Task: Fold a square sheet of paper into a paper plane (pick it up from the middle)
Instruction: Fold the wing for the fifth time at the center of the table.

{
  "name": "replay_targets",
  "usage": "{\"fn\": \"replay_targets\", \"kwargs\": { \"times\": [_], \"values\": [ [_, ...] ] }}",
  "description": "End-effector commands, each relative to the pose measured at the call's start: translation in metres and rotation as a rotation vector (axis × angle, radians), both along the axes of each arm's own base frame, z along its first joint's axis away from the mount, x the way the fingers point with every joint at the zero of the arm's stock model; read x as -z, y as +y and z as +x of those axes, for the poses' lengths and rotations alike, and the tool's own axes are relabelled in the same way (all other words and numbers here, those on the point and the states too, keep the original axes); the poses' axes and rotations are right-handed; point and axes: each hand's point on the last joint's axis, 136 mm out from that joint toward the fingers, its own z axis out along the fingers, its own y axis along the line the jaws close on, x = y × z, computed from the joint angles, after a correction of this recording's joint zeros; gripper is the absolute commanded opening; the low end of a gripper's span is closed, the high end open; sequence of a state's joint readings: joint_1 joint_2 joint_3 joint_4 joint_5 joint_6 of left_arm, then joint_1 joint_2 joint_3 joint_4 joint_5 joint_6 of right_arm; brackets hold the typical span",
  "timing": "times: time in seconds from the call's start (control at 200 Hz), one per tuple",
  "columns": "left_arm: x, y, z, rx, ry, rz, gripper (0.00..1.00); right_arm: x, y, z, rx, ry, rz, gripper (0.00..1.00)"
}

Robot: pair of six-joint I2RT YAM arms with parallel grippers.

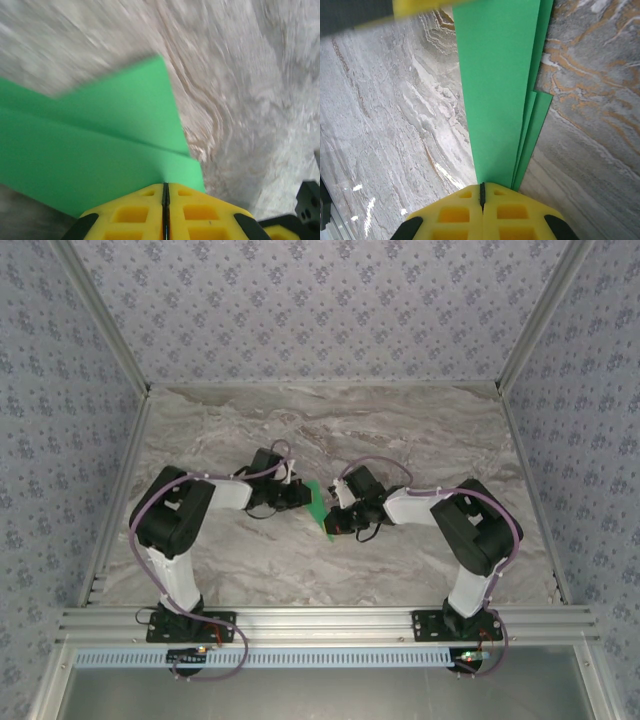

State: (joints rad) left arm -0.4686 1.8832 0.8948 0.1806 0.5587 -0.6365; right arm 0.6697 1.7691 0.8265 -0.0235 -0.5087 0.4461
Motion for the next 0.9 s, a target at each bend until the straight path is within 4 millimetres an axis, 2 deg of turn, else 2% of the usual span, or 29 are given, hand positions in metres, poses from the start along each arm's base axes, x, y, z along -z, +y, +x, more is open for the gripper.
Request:
{"fn": "replay_targets", "kwargs": {
  "times": [0.0,0.29,0.4,0.55,0.6,0.715,0.789,0.894],
  "values": [
    [0.041,0.073,0.044,-0.206,-0.011,0.219,0.11,0.071,-0.060,-0.070,-0.026,0.250,-0.305,0.00],
    [0.040,0.121,0.071,-0.347,0.001,0.203,0.13,0.068,-0.056,-0.068,-0.018,0.246,-0.283,0.00],
    [0.020,0.121,0.080,-0.361,-0.026,0.162,0.15,0.057,-0.043,-0.061,-0.013,0.220,-0.233,0.00],
    [-0.020,0.111,0.079,-0.361,-0.067,0.126,0.25,0.016,-0.014,-0.036,0.019,0.118,-0.121,0.03],
    [-0.030,0.106,0.074,-0.358,-0.074,0.142,0.30,-0.003,-0.006,-0.025,0.043,0.071,-0.081,0.09],
    [-0.043,0.102,0.053,-0.365,-0.075,0.284,0.41,-0.047,-0.001,-0.005,0.106,-0.039,-0.019,0.30],
    [-0.048,0.100,0.036,-0.372,-0.070,0.386,0.48,-0.068,-0.009,0.004,0.160,-0.105,-0.014,0.43],
    [-0.056,0.088,0.015,-0.367,-0.062,0.469,0.60,-0.081,-0.034,0.014,0.263,-0.175,-0.055,0.58]
  ]
}}
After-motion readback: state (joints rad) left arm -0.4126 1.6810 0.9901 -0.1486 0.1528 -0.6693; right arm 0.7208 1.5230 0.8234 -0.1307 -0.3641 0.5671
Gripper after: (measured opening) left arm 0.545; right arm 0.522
